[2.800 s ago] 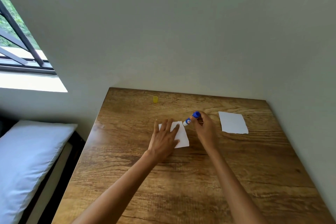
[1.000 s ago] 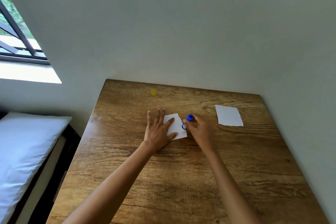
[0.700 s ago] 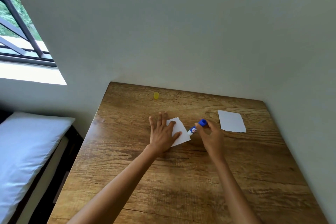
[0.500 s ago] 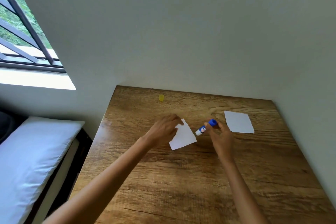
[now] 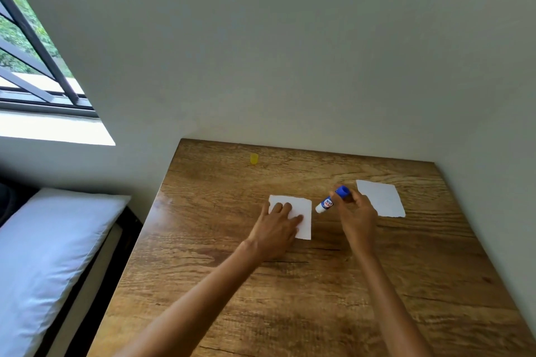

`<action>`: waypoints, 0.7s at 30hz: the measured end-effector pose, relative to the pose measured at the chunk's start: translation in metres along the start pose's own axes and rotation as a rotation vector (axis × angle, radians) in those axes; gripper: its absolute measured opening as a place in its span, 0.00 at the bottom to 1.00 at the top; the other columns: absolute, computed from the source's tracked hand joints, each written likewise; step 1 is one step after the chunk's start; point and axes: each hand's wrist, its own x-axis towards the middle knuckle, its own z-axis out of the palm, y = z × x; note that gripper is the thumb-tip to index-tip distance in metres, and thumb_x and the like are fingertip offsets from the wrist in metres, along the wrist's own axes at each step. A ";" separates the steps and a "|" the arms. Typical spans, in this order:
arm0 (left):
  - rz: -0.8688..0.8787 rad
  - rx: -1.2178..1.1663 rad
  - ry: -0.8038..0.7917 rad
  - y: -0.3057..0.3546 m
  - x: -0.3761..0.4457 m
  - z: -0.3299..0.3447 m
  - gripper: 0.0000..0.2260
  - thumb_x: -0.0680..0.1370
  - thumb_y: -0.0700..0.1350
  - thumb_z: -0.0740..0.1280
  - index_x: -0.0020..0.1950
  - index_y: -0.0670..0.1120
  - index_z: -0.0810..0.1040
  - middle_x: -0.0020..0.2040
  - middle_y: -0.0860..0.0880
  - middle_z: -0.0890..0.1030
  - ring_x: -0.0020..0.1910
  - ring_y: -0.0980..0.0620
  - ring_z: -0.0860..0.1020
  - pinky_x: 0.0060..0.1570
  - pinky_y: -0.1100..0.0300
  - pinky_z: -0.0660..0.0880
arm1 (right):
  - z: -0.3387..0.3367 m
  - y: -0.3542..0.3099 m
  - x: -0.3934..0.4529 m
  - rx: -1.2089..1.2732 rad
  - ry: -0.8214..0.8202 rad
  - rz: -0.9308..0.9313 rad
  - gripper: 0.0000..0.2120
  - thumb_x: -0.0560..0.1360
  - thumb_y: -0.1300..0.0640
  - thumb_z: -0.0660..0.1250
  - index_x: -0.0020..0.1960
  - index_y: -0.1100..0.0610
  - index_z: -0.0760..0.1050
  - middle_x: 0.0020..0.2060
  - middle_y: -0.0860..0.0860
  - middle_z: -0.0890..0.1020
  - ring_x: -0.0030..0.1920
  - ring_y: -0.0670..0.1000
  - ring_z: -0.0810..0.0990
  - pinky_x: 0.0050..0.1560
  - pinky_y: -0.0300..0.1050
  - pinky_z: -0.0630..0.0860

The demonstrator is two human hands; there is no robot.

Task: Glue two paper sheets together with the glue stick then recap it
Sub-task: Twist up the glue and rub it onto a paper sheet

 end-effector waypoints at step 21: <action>-0.169 -0.033 0.058 0.003 0.009 0.006 0.28 0.77 0.61 0.56 0.74 0.53 0.56 0.77 0.42 0.44 0.76 0.42 0.40 0.67 0.40 0.29 | 0.046 0.010 0.031 -0.335 -0.039 -0.244 0.16 0.71 0.45 0.68 0.51 0.56 0.79 0.42 0.51 0.82 0.42 0.47 0.74 0.40 0.39 0.69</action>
